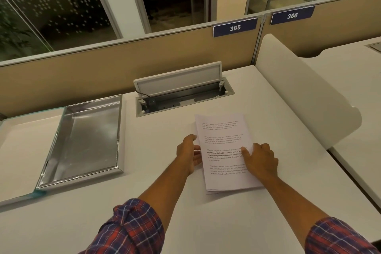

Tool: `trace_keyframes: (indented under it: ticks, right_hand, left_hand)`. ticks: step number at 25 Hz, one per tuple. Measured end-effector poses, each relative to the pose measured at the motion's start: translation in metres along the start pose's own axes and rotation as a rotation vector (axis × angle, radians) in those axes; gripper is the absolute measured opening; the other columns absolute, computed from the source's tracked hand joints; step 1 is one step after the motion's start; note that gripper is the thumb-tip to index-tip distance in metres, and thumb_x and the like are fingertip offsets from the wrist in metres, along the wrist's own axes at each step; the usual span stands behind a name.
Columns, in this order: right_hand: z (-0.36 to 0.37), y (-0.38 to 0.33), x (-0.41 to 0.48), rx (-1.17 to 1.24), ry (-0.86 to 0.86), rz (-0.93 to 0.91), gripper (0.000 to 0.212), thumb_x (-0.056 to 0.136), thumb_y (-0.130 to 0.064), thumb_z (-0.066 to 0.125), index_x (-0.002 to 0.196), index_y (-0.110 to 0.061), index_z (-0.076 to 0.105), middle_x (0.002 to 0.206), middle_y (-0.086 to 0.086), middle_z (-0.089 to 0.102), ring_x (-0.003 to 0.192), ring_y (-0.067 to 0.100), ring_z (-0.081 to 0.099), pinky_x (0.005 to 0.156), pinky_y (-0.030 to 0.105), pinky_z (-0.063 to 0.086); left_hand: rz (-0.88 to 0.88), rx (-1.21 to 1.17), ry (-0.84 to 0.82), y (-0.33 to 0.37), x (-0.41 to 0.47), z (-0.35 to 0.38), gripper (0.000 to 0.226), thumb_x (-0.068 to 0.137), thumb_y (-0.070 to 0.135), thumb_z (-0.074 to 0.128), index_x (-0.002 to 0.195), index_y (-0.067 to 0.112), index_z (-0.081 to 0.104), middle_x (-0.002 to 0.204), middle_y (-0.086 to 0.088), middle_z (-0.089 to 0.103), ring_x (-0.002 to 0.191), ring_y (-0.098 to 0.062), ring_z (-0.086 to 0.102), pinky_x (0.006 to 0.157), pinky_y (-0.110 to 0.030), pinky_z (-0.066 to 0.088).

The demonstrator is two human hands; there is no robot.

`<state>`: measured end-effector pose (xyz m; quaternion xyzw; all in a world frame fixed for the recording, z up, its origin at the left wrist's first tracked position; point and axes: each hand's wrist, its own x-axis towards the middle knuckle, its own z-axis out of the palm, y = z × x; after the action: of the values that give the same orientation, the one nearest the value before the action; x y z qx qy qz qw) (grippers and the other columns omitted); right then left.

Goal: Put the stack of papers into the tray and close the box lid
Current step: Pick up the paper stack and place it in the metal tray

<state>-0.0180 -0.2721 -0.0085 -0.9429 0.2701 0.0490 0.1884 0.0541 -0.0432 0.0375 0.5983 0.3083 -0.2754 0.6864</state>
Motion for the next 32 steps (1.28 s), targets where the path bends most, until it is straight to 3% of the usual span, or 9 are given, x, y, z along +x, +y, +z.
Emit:
trace_keyframes:
  ticks: [6,11,14,16,20,22,24,29,32]
  right_hand:
    - [0.000,0.003,0.000,-0.014,-0.014,-0.017,0.055,0.099,-0.059,0.047,0.122,-0.010,0.058,0.126,0.013,0.055,0.116,0.036,0.057,0.096,0.049,0.047]
    - [0.002,0.006,0.002,-0.017,-0.025,-0.024,0.055,0.098,-0.060,0.050,0.124,-0.012,0.057,0.128,0.011,0.054,0.117,0.034,0.057,0.095,0.047,0.047]
    - [0.004,0.007,0.003,-0.021,-0.013,-0.028,0.055,0.097,-0.061,0.050,0.123,-0.013,0.057,0.127,0.011,0.055,0.116,0.033,0.057,0.094,0.047,0.047]
    - [0.005,0.008,0.004,-0.033,-0.004,-0.037,0.055,0.097,-0.062,0.050,0.122,-0.013,0.057,0.126,0.010,0.055,0.113,0.033,0.058,0.092,0.046,0.047]
    - [0.005,0.009,0.003,-0.055,0.010,-0.052,0.056,0.098,-0.062,0.048,0.122,-0.013,0.056,0.126,0.011,0.057,0.112,0.031,0.058,0.092,0.046,0.048]
    - [0.010,0.010,-0.002,-0.085,0.080,-0.095,0.062,0.100,-0.058,0.048,0.136,-0.009,0.052,0.140,0.016,0.054,0.122,0.034,0.056,0.098,0.049,0.048]
    - [0.020,0.011,-0.008,-0.111,0.102,-0.173,0.071,0.104,-0.049,0.043,0.158,-0.003,0.031,0.162,0.018,0.038,0.145,0.034,0.042,0.114,0.053,0.039]
    - [0.028,0.016,-0.007,-0.145,0.050,-0.224,0.070,0.107,-0.044,0.028,0.164,-0.005,0.016,0.171,0.014,0.025,0.156,0.028,0.029,0.125,0.052,0.028]
    - [0.029,0.016,-0.008,-0.124,0.044,-0.224,0.069,0.107,-0.044,0.031,0.164,-0.005,0.018,0.169,0.014,0.028,0.155,0.028,0.031,0.125,0.051,0.028]
  left_hand:
    - [-0.006,0.045,-0.059,0.000,0.003,0.006,0.034,0.095,0.045,0.062,0.107,0.013,0.067,0.068,-0.006,0.080,0.073,-0.027,0.072,0.070,-0.036,0.057]
    - [0.006,0.135,-0.077,0.006,0.006,0.017,0.028,0.095,0.031,0.065,0.116,0.014,0.067,0.099,-0.013,0.079,0.084,-0.030,0.076,0.067,-0.038,0.062]
    - [0.168,0.225,0.024,0.002,0.008,0.025,0.023,0.091,0.024,0.070,0.111,0.012,0.067,0.106,-0.011,0.078,0.088,-0.029,0.077,0.070,-0.040,0.064]
    - [0.274,0.276,0.054,-0.004,0.007,0.032,0.018,0.090,0.024,0.070,0.104,0.017,0.062,0.105,-0.004,0.076,0.085,-0.021,0.077,0.057,-0.030,0.060]
    - [0.312,0.289,0.008,-0.007,0.005,0.039,0.026,0.089,0.025,0.071,0.105,0.025,0.050,0.108,0.000,0.073,0.086,-0.019,0.077,0.052,-0.024,0.057]
    - [0.287,0.263,0.005,-0.007,0.010,0.035,0.028,0.089,0.022,0.071,0.102,0.027,0.046,0.108,-0.002,0.071,0.087,-0.019,0.076,0.052,-0.025,0.056]
    - [0.280,0.279,0.018,-0.009,0.019,0.029,0.028,0.090,0.015,0.068,0.104,0.025,0.047,0.110,-0.003,0.070,0.090,-0.019,0.075,0.053,-0.026,0.058]
    - [0.247,0.297,0.021,-0.007,0.040,0.021,0.021,0.096,0.008,0.063,0.117,0.008,0.067,0.117,-0.009,0.077,0.098,-0.027,0.078,0.083,-0.045,0.067]
    - [0.320,0.361,-0.022,-0.003,0.037,0.023,0.019,0.102,0.010,0.060,0.119,0.010,0.067,0.118,-0.007,0.076,0.092,-0.020,0.077,0.068,-0.032,0.066]
